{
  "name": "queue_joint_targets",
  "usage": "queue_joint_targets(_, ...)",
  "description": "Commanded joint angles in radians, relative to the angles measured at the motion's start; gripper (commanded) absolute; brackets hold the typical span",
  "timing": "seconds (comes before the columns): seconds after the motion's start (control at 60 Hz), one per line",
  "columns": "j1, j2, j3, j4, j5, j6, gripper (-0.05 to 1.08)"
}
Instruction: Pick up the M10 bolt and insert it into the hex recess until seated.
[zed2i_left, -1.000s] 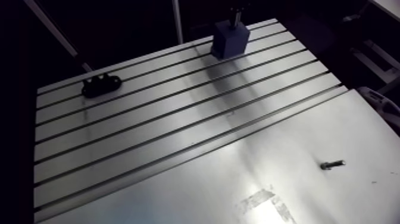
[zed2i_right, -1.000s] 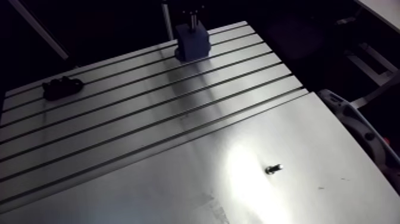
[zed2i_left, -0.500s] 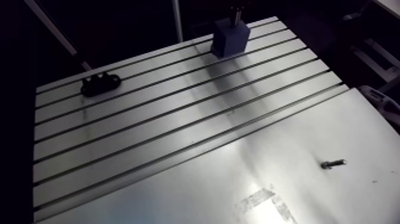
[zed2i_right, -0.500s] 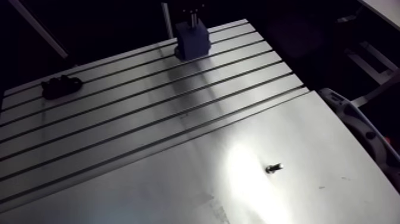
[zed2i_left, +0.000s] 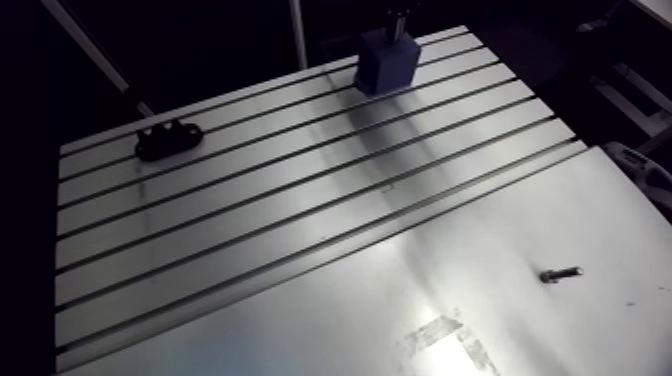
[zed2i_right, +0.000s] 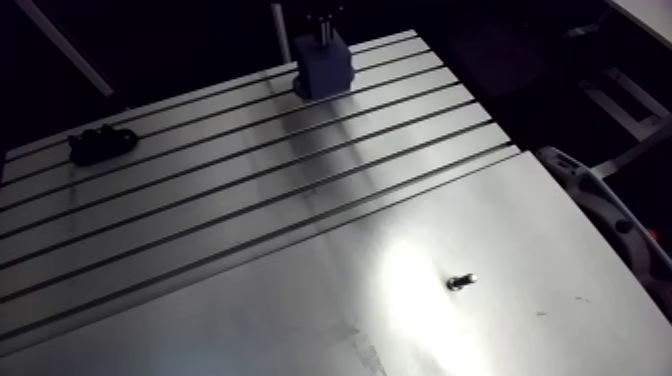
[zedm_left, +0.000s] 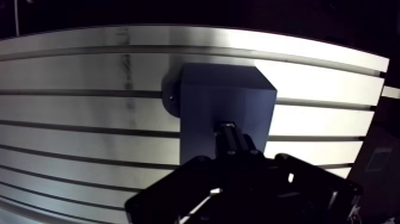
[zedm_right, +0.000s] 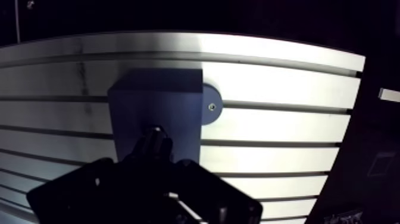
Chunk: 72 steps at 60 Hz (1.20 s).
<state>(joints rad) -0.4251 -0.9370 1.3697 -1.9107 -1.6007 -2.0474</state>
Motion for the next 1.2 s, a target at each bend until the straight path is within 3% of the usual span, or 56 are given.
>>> queue_joint_targets(0.017,0.0,0.001,0.002,0.0,0.0,-0.001,1.08)
queue_joint_targets(1.2,0.002,0.001,0.005,0.0,-0.003,-0.008,1.08)
